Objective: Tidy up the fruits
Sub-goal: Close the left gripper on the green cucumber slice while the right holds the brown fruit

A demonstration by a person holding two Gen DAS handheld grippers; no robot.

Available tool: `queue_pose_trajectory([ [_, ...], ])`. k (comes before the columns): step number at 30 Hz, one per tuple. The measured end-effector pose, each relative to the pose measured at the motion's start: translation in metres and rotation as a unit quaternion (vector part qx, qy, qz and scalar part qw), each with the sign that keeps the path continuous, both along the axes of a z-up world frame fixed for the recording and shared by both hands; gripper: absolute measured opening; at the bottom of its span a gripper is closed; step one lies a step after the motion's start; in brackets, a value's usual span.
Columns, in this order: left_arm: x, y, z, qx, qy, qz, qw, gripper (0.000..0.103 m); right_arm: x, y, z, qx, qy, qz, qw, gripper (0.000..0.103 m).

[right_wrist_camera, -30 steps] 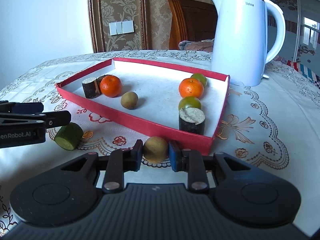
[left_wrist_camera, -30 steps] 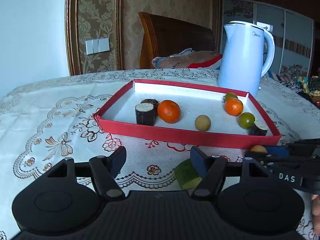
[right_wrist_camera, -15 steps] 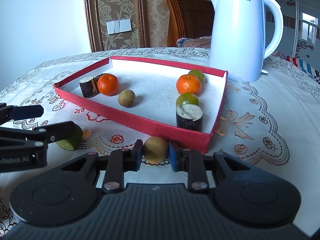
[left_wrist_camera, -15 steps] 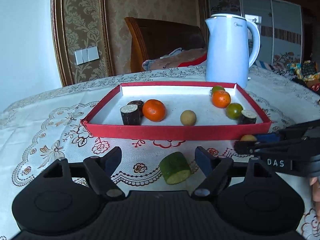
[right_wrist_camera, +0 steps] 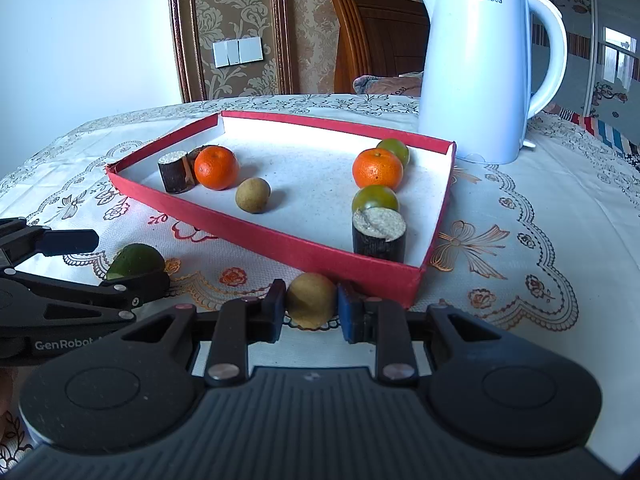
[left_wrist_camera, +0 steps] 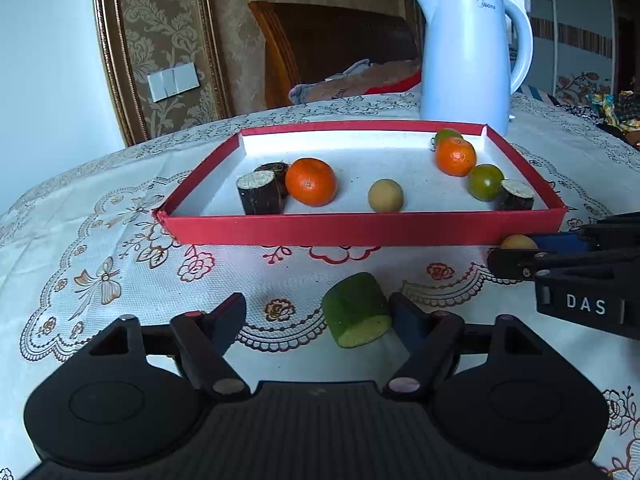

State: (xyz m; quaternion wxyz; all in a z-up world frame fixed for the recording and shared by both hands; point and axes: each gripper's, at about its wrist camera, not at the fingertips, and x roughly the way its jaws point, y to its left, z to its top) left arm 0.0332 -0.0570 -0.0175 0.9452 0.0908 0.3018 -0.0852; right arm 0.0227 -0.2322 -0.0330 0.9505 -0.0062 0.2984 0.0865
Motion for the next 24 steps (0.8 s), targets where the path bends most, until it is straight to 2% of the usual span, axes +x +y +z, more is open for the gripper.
queue_pose_trajectory([
  [2,-0.002,-0.003,0.0,0.006,-0.007,-0.004,0.9999,0.066,0.0,0.0,0.0,0.0,0.0,0.0,1.0,0.026],
  [3,-0.003,-0.005,0.001,0.009,-0.009,-0.007,0.9999,0.053,0.0,0.0,0.0,0.0,0.0,0.0,1.0,0.026],
  [4,-0.004,-0.006,0.001,0.011,-0.01,-0.011,0.9998,0.047,0.0,0.0,0.0,0.0,0.0,0.0,1.0,0.026],
  [9,-0.006,-0.009,0.001,0.015,-0.014,-0.021,0.9996,0.035,-0.002,0.002,0.001,-0.002,-0.007,0.007,1.0,0.026],
  [24,-0.011,-0.009,0.005,0.023,-0.039,-0.009,0.9989,0.034,-0.011,0.001,0.005,0.005,-0.03,0.012,0.999,0.026],
])
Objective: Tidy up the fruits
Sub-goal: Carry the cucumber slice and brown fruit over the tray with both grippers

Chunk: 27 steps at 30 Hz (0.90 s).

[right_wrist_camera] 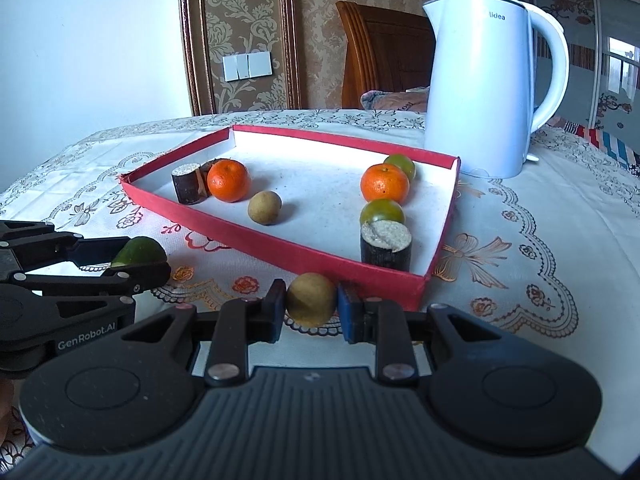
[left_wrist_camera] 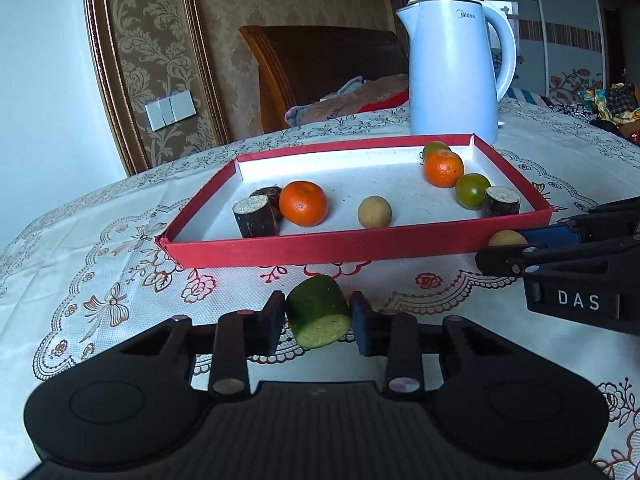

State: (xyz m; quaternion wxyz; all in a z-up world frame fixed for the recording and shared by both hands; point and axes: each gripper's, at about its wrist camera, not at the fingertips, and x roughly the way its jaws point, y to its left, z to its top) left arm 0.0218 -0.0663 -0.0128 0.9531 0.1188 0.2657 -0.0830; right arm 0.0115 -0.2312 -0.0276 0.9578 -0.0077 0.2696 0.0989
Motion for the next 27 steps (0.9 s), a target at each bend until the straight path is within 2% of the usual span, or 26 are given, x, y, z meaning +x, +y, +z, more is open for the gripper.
queue_pose_trajectory([
  [13,-0.003,0.001,0.004,0.002,-0.021,0.009,0.9997,0.034,-0.009,-0.004,0.006,0.005,-0.031,-0.011,0.999,0.026],
  [20,-0.003,0.0,0.014,-0.011,-0.038,0.016,0.9991,0.034,-0.009,-0.007,0.012,0.012,-0.049,-0.027,0.998,0.026],
  [23,0.001,0.0,0.024,-0.025,-0.047,0.017,0.9984,0.034,-0.004,-0.008,0.019,0.0,-0.065,-0.04,0.997,0.026],
  [27,0.015,-0.007,0.032,-0.012,-0.066,0.024,0.9975,0.034,0.015,-0.012,0.025,-0.007,-0.065,-0.054,0.996,0.026],
])
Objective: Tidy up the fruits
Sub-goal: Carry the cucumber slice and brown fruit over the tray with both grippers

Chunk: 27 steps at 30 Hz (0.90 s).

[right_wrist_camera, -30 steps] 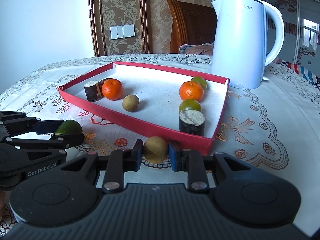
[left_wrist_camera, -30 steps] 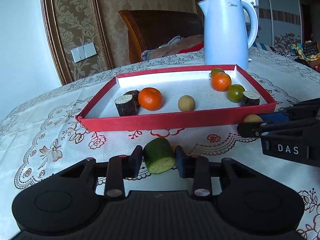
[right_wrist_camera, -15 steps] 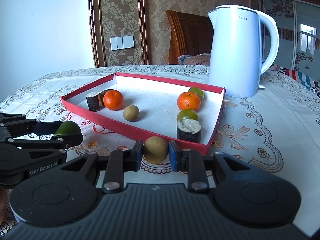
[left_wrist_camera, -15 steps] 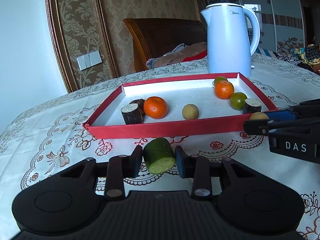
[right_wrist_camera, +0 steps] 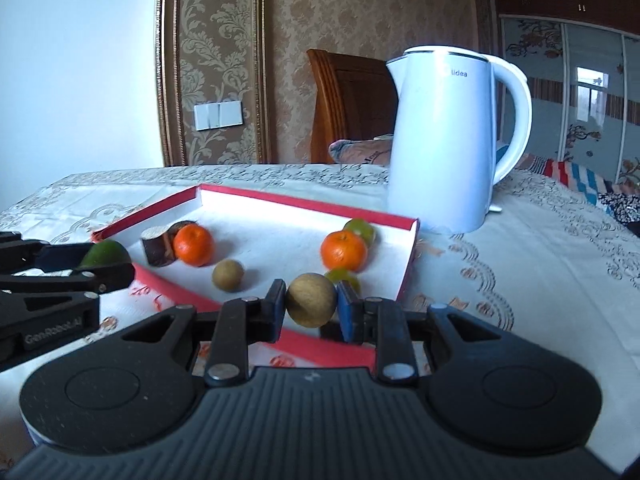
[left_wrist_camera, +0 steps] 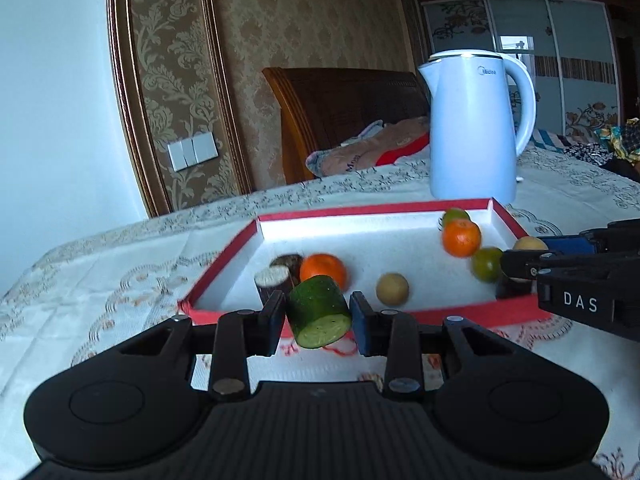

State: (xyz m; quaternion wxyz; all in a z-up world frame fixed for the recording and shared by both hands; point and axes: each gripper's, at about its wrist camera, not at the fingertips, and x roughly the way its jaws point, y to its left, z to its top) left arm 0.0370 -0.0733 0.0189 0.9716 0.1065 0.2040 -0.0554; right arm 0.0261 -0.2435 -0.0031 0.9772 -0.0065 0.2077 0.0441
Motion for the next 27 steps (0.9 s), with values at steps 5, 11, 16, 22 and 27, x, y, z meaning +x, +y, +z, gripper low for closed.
queue_pose_trajectory([
  [5,0.026,-0.006,0.002,0.003,-0.002,0.013,0.9999,0.034,0.021,-0.003,-0.001,0.003,0.013,-0.014,1.0,0.026],
  [11,0.048,-0.009,-0.001,-0.003,0.003,0.027,0.9996,0.034,0.04,0.001,-0.001,-0.009,0.017,-0.021,1.0,0.026],
  [16,0.06,-0.012,-0.005,0.002,0.006,0.033,0.9994,0.034,0.051,0.003,-0.003,-0.014,0.021,-0.027,0.999,0.026],
  [22,0.07,-0.014,-0.008,0.005,0.006,0.037,0.9993,0.034,0.058,0.006,-0.006,-0.019,0.023,-0.033,0.999,0.026],
  [27,0.081,-0.014,-0.013,0.001,0.018,0.039,0.9991,0.034,0.069,0.011,-0.01,-0.031,0.024,-0.04,0.998,0.026],
])
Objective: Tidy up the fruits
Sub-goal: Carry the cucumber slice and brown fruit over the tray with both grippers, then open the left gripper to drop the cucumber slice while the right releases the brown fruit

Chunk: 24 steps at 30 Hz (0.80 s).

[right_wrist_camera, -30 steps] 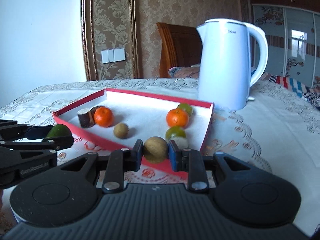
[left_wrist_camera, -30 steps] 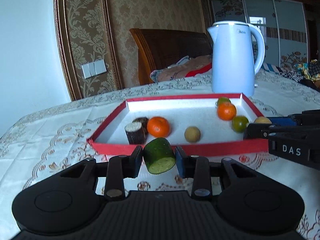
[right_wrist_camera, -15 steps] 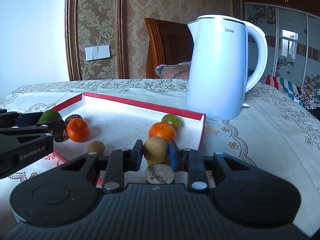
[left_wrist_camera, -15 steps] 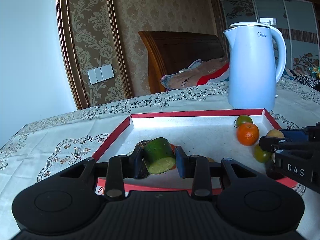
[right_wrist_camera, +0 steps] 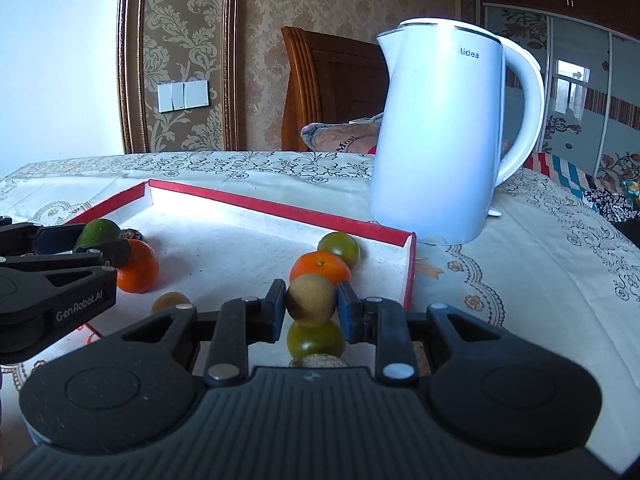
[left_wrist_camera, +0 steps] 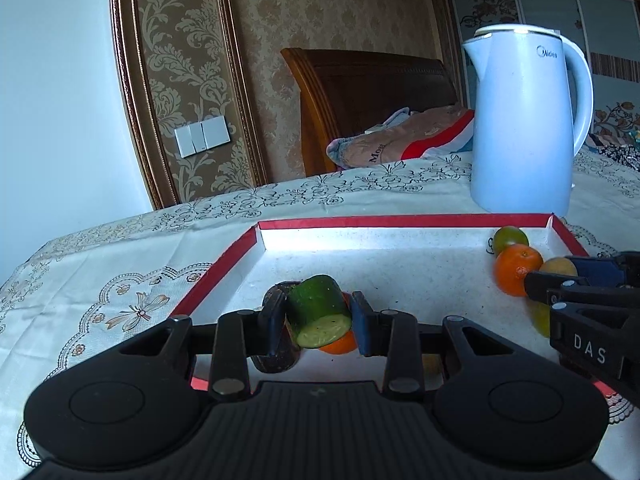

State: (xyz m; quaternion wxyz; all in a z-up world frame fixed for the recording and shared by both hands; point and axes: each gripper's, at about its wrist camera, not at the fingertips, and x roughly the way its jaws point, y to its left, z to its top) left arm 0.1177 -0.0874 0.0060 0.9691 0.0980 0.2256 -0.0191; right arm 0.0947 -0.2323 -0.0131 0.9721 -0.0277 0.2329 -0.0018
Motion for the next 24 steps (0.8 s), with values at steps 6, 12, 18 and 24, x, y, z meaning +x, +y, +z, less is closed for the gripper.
queue_pose_trajectory([
  [6,0.002,0.0,-0.003,0.001,0.0,0.007,1.0,0.035,0.006,-0.001,-0.002,0.006,0.005,-0.004,1.0,0.026],
  [12,0.004,0.005,-0.003,-0.011,0.011,0.011,0.9998,0.036,0.007,-0.001,-0.004,0.006,0.007,-0.005,1.0,0.026],
  [18,0.003,0.007,-0.003,-0.019,0.014,0.015,0.9996,0.051,0.005,-0.002,-0.003,0.007,0.005,-0.009,1.0,0.04],
  [24,-0.004,0.015,0.001,-0.037,0.012,0.018,0.9991,0.057,-0.007,-0.006,0.0,0.017,-0.007,-0.014,1.0,0.057],
])
